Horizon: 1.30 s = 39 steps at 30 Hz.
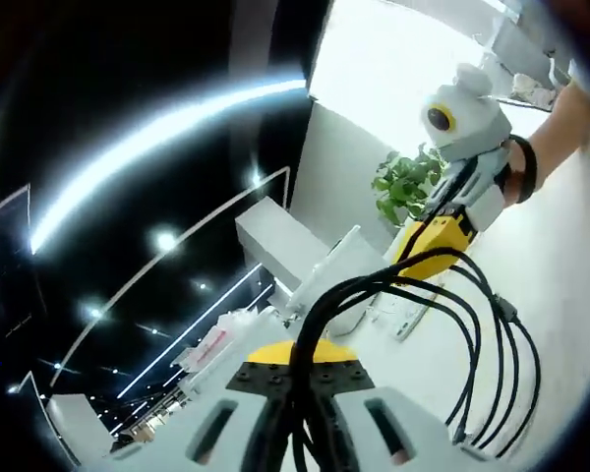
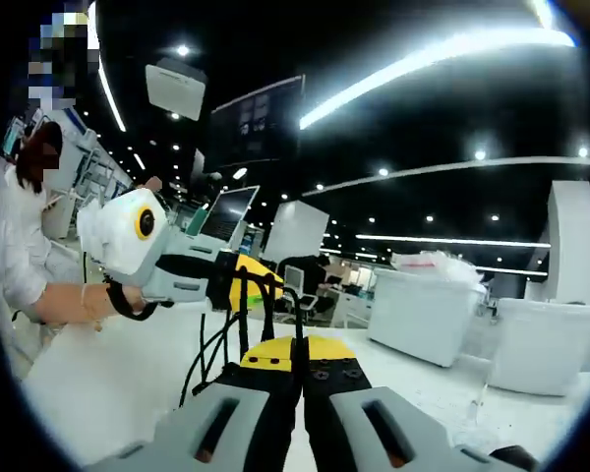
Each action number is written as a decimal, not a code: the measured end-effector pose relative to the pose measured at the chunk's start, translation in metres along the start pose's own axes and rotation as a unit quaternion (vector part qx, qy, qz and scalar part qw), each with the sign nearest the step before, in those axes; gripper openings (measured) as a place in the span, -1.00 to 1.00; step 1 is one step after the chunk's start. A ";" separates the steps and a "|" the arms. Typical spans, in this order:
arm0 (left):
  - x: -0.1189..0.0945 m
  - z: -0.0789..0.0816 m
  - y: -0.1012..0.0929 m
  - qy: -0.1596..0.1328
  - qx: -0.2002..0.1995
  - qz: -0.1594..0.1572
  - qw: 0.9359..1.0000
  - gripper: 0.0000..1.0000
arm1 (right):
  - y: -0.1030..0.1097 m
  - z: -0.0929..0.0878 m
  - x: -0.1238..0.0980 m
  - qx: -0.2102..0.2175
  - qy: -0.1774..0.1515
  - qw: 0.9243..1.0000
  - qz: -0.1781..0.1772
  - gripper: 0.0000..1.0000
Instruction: Coil the Type-C to USB data cable on the desktop and secure it with Velcro straps.
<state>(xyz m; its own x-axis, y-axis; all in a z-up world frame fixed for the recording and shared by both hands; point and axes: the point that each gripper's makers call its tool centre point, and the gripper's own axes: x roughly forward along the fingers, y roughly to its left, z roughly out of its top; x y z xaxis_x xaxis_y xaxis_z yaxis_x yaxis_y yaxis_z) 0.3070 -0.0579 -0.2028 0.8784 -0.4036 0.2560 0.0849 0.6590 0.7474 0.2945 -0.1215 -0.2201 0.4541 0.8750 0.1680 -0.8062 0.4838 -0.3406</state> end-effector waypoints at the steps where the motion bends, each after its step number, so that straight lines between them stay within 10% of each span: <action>1: 0.000 0.001 -0.001 -0.004 0.000 0.000 1.000 -0.91 | 0.001 0.001 -0.001 -0.001 -0.002 1.000 0.001 -0.98; 13: 0.004 -0.002 0.002 -0.010 0.032 0.025 0.999 -0.83 | 0.009 0.006 -0.003 0.007 -0.013 0.999 0.032 -0.98; 18: 0.004 -0.005 0.003 -0.008 0.016 0.020 1.000 -0.81 | 0.028 0.014 -0.008 0.043 -0.029 0.994 0.099 -0.98; 23: 0.007 -0.013 -0.002 0.015 -0.017 -0.009 1.000 -0.87 | 0.011 0.005 -0.006 0.064 -0.020 0.996 0.065 -0.93; 27: 0.008 -0.021 0.003 0.043 -0.003 0.000 0.999 -0.87 | 0.005 0.024 -0.010 0.124 -0.042 0.989 0.062 -0.47; 35: 0.004 -0.010 -0.004 0.042 0.020 -0.015 0.999 -0.87 | 0.024 -0.005 0.009 0.009 0.039 0.998 0.053 -0.35; 39: 0.001 0.002 -0.010 0.027 0.040 -0.032 0.998 -0.87 | 0.020 -0.008 0.010 0.033 0.039 0.998 0.047 -0.75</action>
<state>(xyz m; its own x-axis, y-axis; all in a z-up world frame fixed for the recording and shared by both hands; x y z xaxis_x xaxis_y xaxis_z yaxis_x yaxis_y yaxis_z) 0.3062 -0.0665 -0.2086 0.8966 -0.4067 0.1752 0.1047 0.5790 0.8086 0.2860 -0.1027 -0.2329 0.4019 0.9135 0.0641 -0.8686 0.4024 -0.2892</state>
